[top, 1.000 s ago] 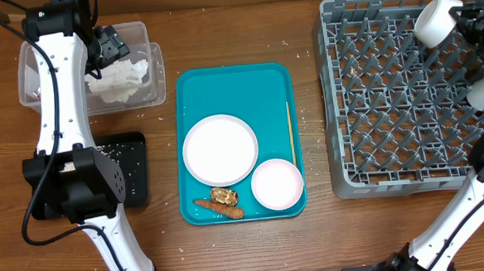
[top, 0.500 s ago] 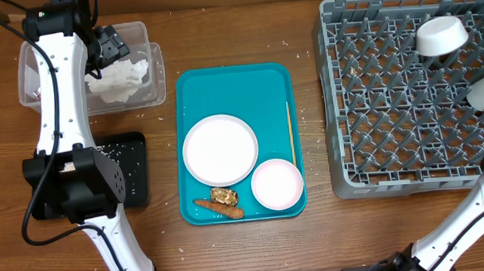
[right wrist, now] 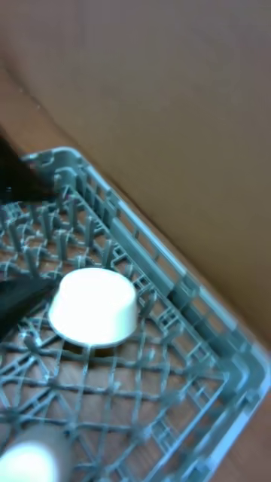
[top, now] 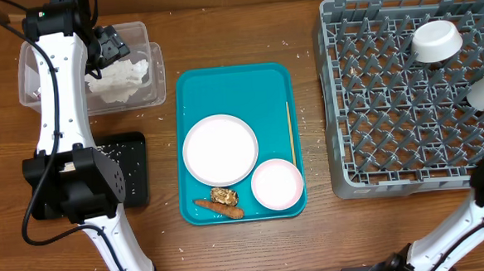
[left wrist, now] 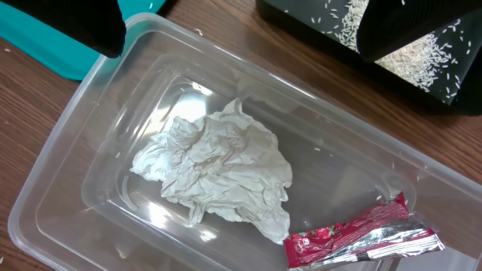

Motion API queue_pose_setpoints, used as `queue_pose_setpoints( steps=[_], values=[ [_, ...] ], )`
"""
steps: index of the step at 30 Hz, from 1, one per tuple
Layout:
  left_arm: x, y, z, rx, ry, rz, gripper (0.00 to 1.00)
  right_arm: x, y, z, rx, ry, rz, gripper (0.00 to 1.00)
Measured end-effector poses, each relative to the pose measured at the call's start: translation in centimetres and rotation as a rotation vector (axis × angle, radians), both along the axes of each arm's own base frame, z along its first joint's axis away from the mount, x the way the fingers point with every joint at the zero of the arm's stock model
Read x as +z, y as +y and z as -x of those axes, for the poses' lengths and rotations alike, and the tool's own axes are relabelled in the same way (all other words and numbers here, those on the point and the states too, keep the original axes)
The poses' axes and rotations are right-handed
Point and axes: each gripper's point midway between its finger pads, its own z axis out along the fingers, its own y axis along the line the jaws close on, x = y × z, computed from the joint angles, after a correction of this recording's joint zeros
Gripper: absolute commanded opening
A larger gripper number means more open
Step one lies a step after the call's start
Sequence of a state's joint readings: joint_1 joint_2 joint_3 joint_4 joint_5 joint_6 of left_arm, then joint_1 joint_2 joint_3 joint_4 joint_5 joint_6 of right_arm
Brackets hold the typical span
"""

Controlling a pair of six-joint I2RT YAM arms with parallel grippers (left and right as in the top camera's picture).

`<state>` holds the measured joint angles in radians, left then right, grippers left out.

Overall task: Sort waste into correct bins and load items into the dishwasher
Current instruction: 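Adjust the bowl upright in the rack with the right gripper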

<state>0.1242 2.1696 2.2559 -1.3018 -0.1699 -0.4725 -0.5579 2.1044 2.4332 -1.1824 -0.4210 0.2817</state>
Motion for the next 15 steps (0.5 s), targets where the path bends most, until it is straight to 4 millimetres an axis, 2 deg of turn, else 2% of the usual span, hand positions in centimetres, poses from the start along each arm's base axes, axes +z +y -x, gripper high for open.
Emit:
queue_pose_setpoints(
  steps=[3, 6, 9, 10, 11, 15],
  values=[
    [0.0, 0.0, 0.0, 0.000, 0.000, 0.000, 1.00, -0.9, 2.5, -1.7, 0.026, 0.036, 0.076, 0.05],
    [0.0, 0.0, 0.0, 0.000, -0.001, 0.000, 1.00, -2.7, 4.4, -3.5, 0.034, 0.079, 0.133, 0.04],
    [0.0, 0.0, 0.0, 0.000, 0.000, 0.000, 1.00, -5.8, 5.8, -5.5, 0.047, 0.133, 0.171, 0.04],
    [0.0, 0.0, 0.0, 0.000, 0.000, 0.000, 1.00, -7.8, 6.0, -6.2, 0.049, 0.167, 0.177, 0.04],
    [0.0, 0.0, 0.0, 0.000, 0.000, 0.000, 1.00, -8.6, 6.0, -6.4, 0.050, 0.181, 0.178, 0.04],
    [0.0, 0.0, 0.0, 0.000, 0.000, 0.000, 1.00, -14.2, 5.1, -7.1, 0.031, 0.283, 0.171, 0.04]
  ],
)
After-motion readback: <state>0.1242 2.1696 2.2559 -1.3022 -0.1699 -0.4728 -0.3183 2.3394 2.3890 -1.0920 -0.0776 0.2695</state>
